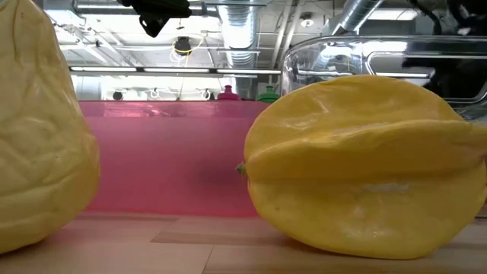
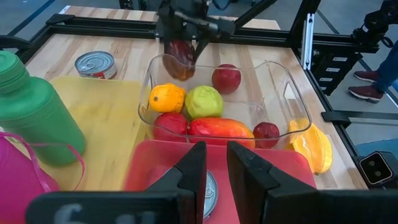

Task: Pick & Place Food Item
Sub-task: Put the right dark red apple into the transparent bin

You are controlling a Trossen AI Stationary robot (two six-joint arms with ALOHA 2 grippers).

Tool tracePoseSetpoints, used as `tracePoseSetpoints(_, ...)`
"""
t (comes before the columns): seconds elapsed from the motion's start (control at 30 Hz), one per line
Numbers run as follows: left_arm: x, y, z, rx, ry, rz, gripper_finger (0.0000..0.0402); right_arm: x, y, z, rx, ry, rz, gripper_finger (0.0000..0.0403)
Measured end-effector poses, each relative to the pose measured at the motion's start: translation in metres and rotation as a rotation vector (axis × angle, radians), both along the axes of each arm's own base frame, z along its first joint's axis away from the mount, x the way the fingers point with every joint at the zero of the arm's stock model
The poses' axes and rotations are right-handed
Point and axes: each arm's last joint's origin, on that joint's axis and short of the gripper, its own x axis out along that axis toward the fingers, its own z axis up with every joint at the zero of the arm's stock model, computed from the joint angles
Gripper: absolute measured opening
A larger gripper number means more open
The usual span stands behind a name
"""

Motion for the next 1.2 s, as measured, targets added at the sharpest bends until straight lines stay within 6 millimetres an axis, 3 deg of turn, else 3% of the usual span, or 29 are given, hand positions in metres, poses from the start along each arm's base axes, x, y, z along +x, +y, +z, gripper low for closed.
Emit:
tracePoseSetpoints(0.2, 0.0, 0.0, 0.0, 0.0, -0.001, 0.0, 0.0053, 0.004, 0.002, 0.042, -0.037, 0.014, -0.009, 0.0287)
tracePoseSetpoints(0.37, 0.0, 0.0, 0.0, 0.0, 0.0, 0.0, 0.0053, 0.013, 0.006, 0.078, -0.004, -0.077, 0.014, 0.0287)
tracePoseSetpoints(0.6, 0.0, 0.0, 0.0, 0.0, 0.0, 0.0, 0.0053, 0.025, 0.019, 0.102, 0.042, -0.249, 0.118, 0.0286)
tracePoseSetpoints(0.87, 0.0, 0.0, 0.0, 0.0, -0.001, 0.0, 0.0053, 0.04, 0.054, 0.098, 0.123, -0.339, 0.222, 0.0286)
tracePoseSetpoints(1.2, 0.0, 0.0, 0.0, 0.0, -0.001, 0.0, 0.0053, 0.068, 0.092, 0.05, 0.073, -0.231, 0.278, 0.0286)
